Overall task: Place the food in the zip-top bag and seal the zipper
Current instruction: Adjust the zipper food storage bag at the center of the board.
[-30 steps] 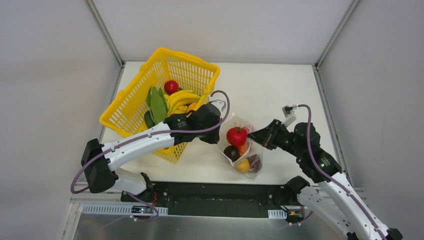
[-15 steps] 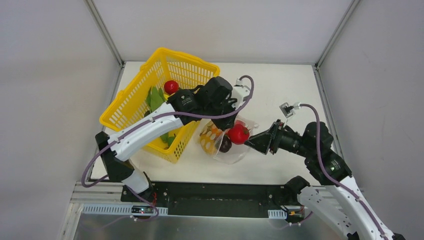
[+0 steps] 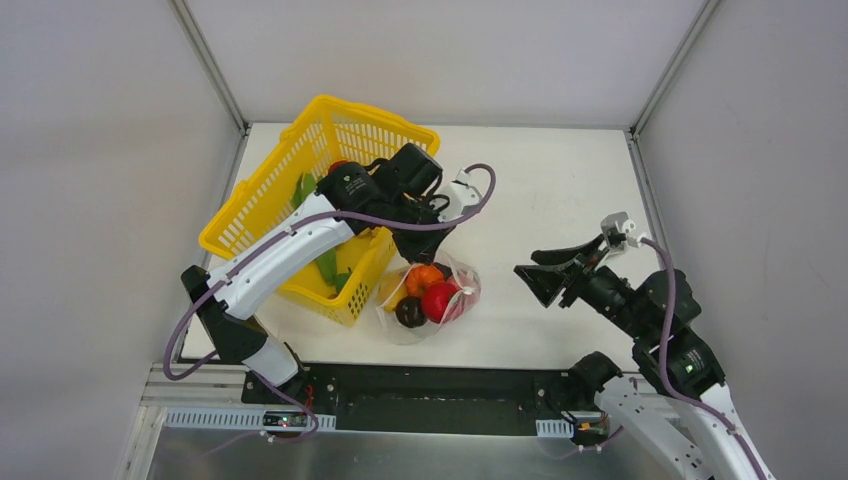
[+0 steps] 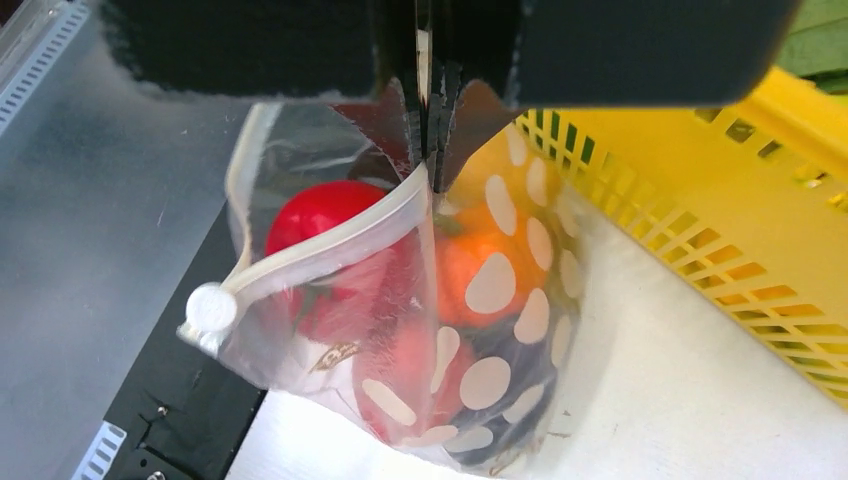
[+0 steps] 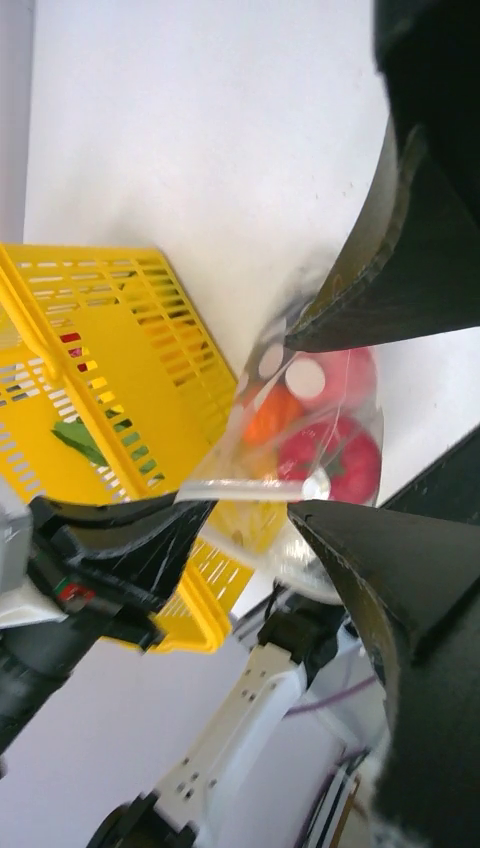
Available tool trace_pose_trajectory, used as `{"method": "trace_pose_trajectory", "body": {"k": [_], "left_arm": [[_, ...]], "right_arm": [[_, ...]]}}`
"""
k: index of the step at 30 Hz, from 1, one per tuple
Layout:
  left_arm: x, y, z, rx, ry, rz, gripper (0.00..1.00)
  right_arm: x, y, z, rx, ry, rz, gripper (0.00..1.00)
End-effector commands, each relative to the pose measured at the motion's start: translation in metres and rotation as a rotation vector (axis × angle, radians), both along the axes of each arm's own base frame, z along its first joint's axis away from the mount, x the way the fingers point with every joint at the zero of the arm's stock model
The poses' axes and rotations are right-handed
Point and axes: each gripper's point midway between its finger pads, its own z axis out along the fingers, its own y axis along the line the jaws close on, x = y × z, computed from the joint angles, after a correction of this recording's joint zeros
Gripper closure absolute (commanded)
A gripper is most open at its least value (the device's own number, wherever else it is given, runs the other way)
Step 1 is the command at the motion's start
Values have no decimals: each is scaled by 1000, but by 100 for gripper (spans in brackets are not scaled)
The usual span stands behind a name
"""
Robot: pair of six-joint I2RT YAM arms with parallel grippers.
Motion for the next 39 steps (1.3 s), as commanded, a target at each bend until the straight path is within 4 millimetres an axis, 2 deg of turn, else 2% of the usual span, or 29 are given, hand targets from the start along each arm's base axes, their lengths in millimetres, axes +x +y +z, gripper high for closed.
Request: {"method": "trace_pose_trajectory", "body": {"k": [1,4,6,10,15,18,23,31,33,39], "left_arm": [[-18,12,33,-52,-14,-106,100],[-21,12,40,-60,4,-113,100],[-27,10,42,-71,33,-141,100],[-37,9,42,-72,79,-187,100],[-55,9,45,-96,146,-276,100],[-60,7,46,-106,167,-296,100],[-62,-4,46,-141,198,-305,100],[-63,-16,40,-153,235,-313,100],[-64,-18,39,-154,245,-319,100],[-63,-21,34,-155,254,-322,100]], "right_arm": [[-2,10,-9,-144,-220,127,40],[-33,29,-25,-193,-294,374,35],[-45,35,-36,-229,-341,483,35],[-39,34,-56,-322,-387,513,37],[-41,38,-70,-378,-483,588,37],[-44,42,-73,-382,-531,645,37],[-49,51,-62,-328,-613,693,37],[-44,60,-62,-283,-643,707,38],[-42,63,-62,-286,-644,717,41],[-46,69,-71,-271,-614,788,61]]}}
